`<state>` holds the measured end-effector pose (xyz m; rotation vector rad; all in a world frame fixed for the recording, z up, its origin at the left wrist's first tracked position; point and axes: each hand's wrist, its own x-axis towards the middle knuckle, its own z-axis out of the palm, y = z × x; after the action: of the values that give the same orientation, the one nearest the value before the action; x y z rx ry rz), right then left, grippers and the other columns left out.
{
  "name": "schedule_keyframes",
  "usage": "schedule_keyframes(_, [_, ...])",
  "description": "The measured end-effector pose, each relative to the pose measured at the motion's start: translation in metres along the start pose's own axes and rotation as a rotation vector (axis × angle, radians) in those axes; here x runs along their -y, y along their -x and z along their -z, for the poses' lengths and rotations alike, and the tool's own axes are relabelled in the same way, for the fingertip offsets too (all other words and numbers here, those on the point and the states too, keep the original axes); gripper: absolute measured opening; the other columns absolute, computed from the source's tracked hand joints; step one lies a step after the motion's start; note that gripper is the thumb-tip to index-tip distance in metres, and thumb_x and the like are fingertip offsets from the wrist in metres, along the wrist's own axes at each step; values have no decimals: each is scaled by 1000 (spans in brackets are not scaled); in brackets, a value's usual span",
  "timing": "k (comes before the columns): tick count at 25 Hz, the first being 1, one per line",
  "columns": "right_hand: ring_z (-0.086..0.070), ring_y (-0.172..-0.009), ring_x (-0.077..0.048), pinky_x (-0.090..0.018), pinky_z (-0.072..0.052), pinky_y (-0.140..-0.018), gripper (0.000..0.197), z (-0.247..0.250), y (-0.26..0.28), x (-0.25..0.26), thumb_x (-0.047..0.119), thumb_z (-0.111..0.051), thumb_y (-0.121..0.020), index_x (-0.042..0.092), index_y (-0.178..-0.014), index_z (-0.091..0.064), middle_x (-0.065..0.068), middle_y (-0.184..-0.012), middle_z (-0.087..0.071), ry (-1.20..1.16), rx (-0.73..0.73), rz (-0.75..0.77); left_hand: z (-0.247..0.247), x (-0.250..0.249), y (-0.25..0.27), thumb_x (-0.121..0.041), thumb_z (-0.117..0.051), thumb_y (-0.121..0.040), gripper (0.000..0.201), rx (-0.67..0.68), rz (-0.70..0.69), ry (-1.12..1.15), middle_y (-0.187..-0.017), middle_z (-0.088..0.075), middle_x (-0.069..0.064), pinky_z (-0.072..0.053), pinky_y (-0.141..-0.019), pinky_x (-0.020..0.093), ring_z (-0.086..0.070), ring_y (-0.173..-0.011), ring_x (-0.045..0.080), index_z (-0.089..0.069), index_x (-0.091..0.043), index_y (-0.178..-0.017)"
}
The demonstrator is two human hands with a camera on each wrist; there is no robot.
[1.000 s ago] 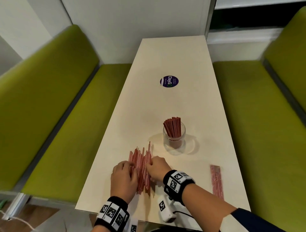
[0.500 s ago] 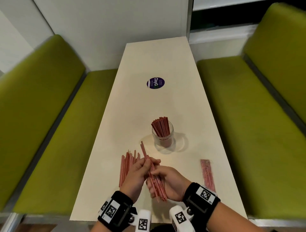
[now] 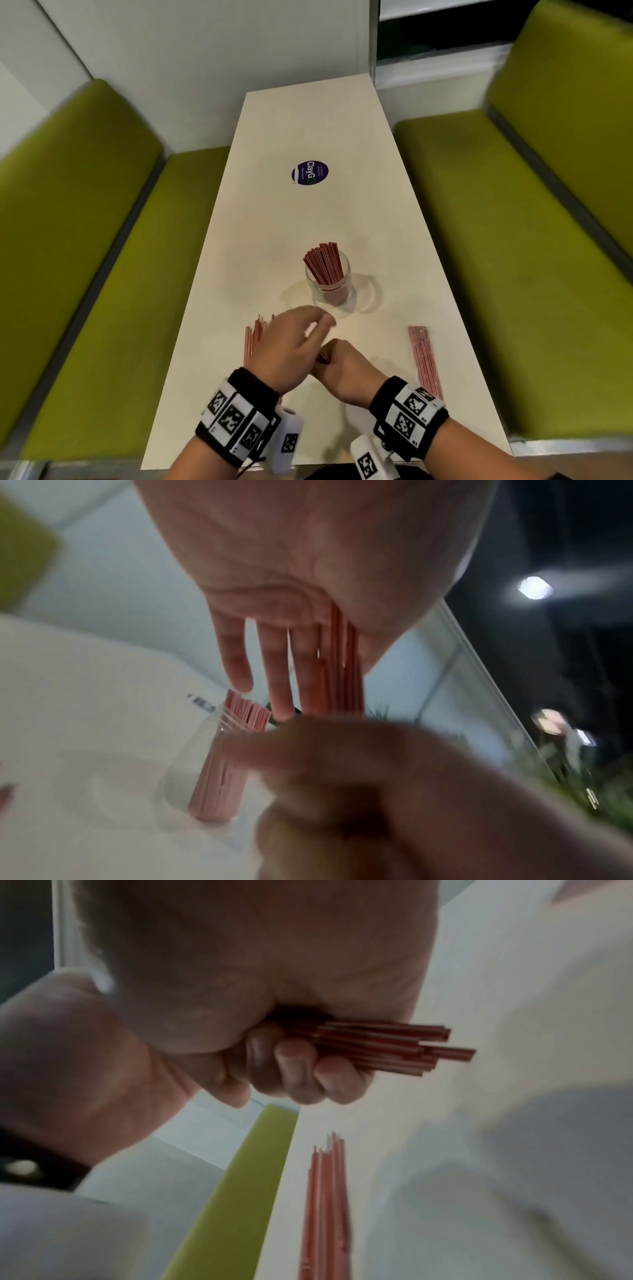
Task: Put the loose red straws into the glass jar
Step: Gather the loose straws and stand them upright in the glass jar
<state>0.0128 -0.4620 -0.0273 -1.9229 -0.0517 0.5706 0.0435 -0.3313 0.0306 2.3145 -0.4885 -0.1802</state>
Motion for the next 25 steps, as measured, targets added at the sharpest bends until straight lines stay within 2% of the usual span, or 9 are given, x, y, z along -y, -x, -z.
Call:
schedule_keyframes(2, [-49, -62, -17, -50, -42, -58, 25, 0, -3, 9, 30, -56, -81, 7, -72, -56, -10, -67, -57, -116, -30, 45, -2, -3, -6, -43, -44, -99, 34, 84, -33, -1, -93, -74, -7, -53, -83, 35, -66, -88, 5, -72, -24, -96])
schedule_keyframes(4, [-37, -50, -13, -44, -30, -51, 35, 10, -2, 17, 33, -59, -88, 14, -59, -52, 0, -53, -45, -276, -78, 45, -5, 0, -10, -38, -41, -102, 36, -94, 79, 453, -95, -75, 0, -54, -82, 34, -68, -91, 16, -71, -18, -97])
schedule_keyframes(7, [-26, -41, -14, -29, -24, -46, 60, 32, 5, 37, 29, -50, -104, 23, -45, -46, 3, -43, -31, -578, -212, 143, -23, 7, -10, -52, -32, -101, 59, -180, 577, 1239, -96, -73, 15, -53, -81, 39, -69, -85, 27, -65, -4, -107])
schedule_keyframes(9, [-27, -43, -17, -29, -28, -46, 57, 36, 4, 45, 31, -49, -104, 18, -50, -40, -2, -46, -29, -746, -269, 224, -40, 11, -5, -61, -34, -97, 72, -31, 862, 1656, -110, -68, 20, -47, -102, 45, -66, -103, 30, -58, 1, -125])
schedule_keyframes(12, [-31, -47, -20, -32, -34, -52, 55, 22, -2, 40, 35, -54, -102, 12, -55, -37, -7, -49, -31, -732, -304, 192, -50, 10, -3, -56, -44, -95, 74, 38, 930, 1934, -139, -49, 18, -32, -117, 45, -44, -140, 30, -50, 2, -140])
schedule_keyframes(15, [-41, -48, -18, -32, -36, -57, 53, 7, -5, 25, 36, -54, -102, 13, -55, -47, -1, -48, -43, -573, -354, 123, -57, 0, -8, -47, -50, -97, 60, -53, 816, 1676, -129, -59, 15, -40, -112, 40, -51, -134, 32, -58, 0, -133])
schedule_keyframes(18, [-55, -56, -6, -22, -42, -59, 39, 9, -10, 11, 30, -52, -103, 20, -70, -72, 5, -64, -66, -436, -296, 46, -46, 4, -7, -44, -47, -99, 39, -173, 406, 1041, -110, -74, 7, -52, -91, 35, -67, -110, 24, -71, -16, -111])
schedule_keyframes(21, [-35, -50, -14, -30, -29, -52, 47, 18, -18, -4, 31, -57, -95, 19, -51, -47, 5, -51, -44, -135, -301, -134, -30, 16, -9, -25, -58, -95, 18, -84, 54, 486, -105, -70, -10, -54, -82, 25, -65, -98, 10, -68, -27, -110])
schedule_keyframes(25, [-30, -48, -12, -30, -25, -51, 46, 28, -24, -3, 25, -61, -87, 20, -50, -34, 9, -48, -34, -61, -238, -145, -13, 25, -28, -9, -68, -88, 20, -15, -36, 107, -88, -69, -15, -51, -77, 19, -65, -86, 3, -70, -28, -96])
